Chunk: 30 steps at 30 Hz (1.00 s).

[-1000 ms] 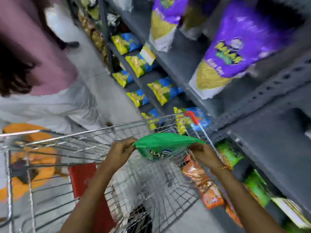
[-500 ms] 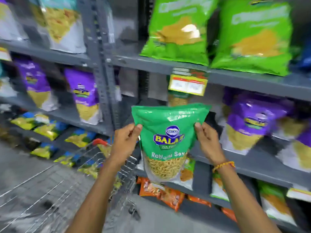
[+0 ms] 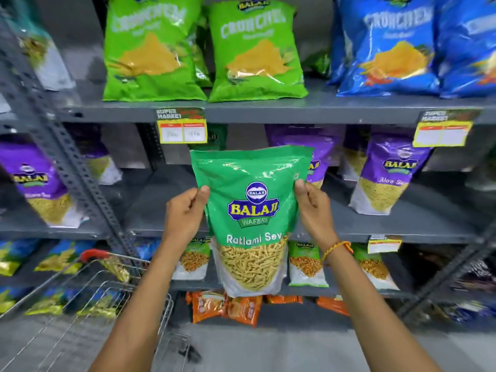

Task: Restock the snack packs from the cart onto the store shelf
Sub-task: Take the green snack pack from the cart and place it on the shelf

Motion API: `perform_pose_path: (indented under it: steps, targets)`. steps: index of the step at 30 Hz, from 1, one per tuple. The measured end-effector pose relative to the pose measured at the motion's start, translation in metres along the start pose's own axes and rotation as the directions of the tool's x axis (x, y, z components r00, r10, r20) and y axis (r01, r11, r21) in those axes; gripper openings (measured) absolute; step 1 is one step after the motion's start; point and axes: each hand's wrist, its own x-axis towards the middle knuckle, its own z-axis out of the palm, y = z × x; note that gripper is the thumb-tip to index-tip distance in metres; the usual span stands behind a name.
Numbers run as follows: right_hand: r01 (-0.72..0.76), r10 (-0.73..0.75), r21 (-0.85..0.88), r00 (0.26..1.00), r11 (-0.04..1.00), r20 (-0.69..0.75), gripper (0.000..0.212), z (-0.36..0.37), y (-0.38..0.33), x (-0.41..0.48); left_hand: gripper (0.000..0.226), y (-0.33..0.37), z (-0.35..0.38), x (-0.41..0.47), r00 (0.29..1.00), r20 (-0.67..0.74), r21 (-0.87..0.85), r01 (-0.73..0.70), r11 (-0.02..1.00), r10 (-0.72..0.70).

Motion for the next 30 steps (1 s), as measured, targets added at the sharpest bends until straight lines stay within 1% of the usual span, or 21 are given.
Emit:
perform_pose_path:
  steps: [3, 4, 7, 8, 10, 11, 12, 13, 15, 18, 20, 21, 22, 24, 26, 27, 28, 30]
  targets:
    - [-0.023, 0.023, 0.014, 1.0, 1.0, -0.002, 0.046, 0.001, 0.015, 0.001, 0.074, -0.014, 0.008, 0.002, 0.999, 0.031, -0.03, 0.019, 0.999, -0.018]
    - [-0.032, 0.032, 0.03, 0.999, 0.999, 0.008, 0.049, 0.004, 0.026, 0.001, 0.073, -0.018, 0.011, 0.002, 0.998, 0.043, -0.036, 0.041, 0.998, -0.04]
    - [-0.087, 0.086, 0.047, 0.996, 0.995, 0.018, 0.055, 0.018, 0.054, 0.002, 0.056, -0.037, 0.021, 0.004, 0.988, 0.083, -0.035, 0.131, 0.991, -0.127]
    - [-0.1, 0.1, 0.043, 0.995, 0.994, 0.017, 0.055, 0.025, 0.061, 0.005, 0.056, -0.047, 0.025, 0.008, 0.984, 0.096, -0.024, 0.156, 0.988, -0.153]
    - [-0.128, 0.127, 0.019, 0.992, 0.992, 0.02, 0.054, 0.039, 0.065, 0.015, 0.069, -0.069, 0.027, 0.023, 0.974, 0.112, -0.016, 0.199, 0.98, -0.196]
    - [-0.136, 0.136, 0.01, 0.99, 0.991, 0.023, 0.051, 0.047, 0.064, 0.024, 0.078, -0.081, 0.025, 0.034, 0.968, 0.116, -0.023, 0.228, 0.973, -0.223]
    - [-0.134, 0.134, 0.0, 0.991, 0.991, 0.026, 0.047, 0.057, 0.062, 0.034, 0.082, -0.092, 0.024, 0.048, 0.961, 0.122, -0.034, 0.256, 0.966, -0.25]
    - [-0.125, 0.126, -0.029, 0.992, 0.992, 0.02, 0.044, 0.066, 0.061, 0.047, 0.081, -0.102, 0.021, 0.062, 0.952, 0.123, -0.043, 0.287, 0.957, -0.28]
    - [-0.103, 0.105, -0.1, 0.994, 0.99, 0.016, 0.043, 0.089, 0.063, 0.073, 0.069, -0.116, 0.015, 0.091, 0.942, 0.103, -0.044, 0.325, 0.945, -0.319]
    - [-0.139, 0.146, -0.117, 0.988, 0.983, 0.049, 0.04, 0.127, 0.07, 0.113, 0.032, -0.13, 0.005, 0.134, 0.94, 0.052, -0.069, 0.339, 0.938, -0.336]
    - [-0.158, 0.162, -0.092, 0.985, 0.983, 0.049, 0.043, 0.153, 0.072, 0.136, 0.02, -0.146, -0.004, 0.161, 0.935, 0.025, -0.062, 0.355, 0.933, -0.354]
    - [-0.161, 0.166, -0.088, 0.985, 0.983, 0.051, 0.043, 0.165, 0.071, 0.145, 0.02, -0.153, -0.009, 0.173, 0.93, 0.019, -0.063, 0.368, 0.928, -0.368]
    - [-0.171, 0.177, -0.094, 0.983, 0.981, 0.057, 0.043, 0.176, 0.073, 0.153, 0.025, -0.162, -0.012, 0.183, 0.923, 0.002, -0.062, 0.385, 0.921, -0.386]
    - [-0.199, 0.208, -0.116, 0.975, 0.973, 0.073, 0.038, 0.196, 0.078, 0.166, 0.026, -0.173, -0.019, 0.197, 0.912, -0.05, -0.046, 0.406, 0.913, -0.408]
    - [-0.214, 0.225, -0.115, 0.97, 0.97, 0.09, 0.034, 0.21, 0.085, 0.174, 0.019, -0.181, -0.024, 0.205, 0.915, -0.073, 0.021, 0.399, 0.917, -0.397]
    - [-0.218, 0.23, -0.128, 0.969, 0.968, 0.092, 0.031, 0.216, 0.087, 0.176, 0.023, -0.187, -0.026, 0.207, 0.918, -0.077, 0.029, 0.391, 0.92, -0.388]
    - [-0.211, 0.226, -0.143, 0.969, 0.967, 0.096, 0.027, 0.22, 0.09, 0.178, 0.028, -0.193, -0.029, 0.209, 0.917, -0.073, 0.012, 0.395, 0.919, -0.393]
    - [-0.209, 0.227, -0.161, 0.969, 0.965, 0.103, 0.02, 0.225, 0.09, 0.181, 0.029, -0.208, -0.035, 0.211, 0.912, -0.059, -0.038, 0.404, 0.914, -0.406]
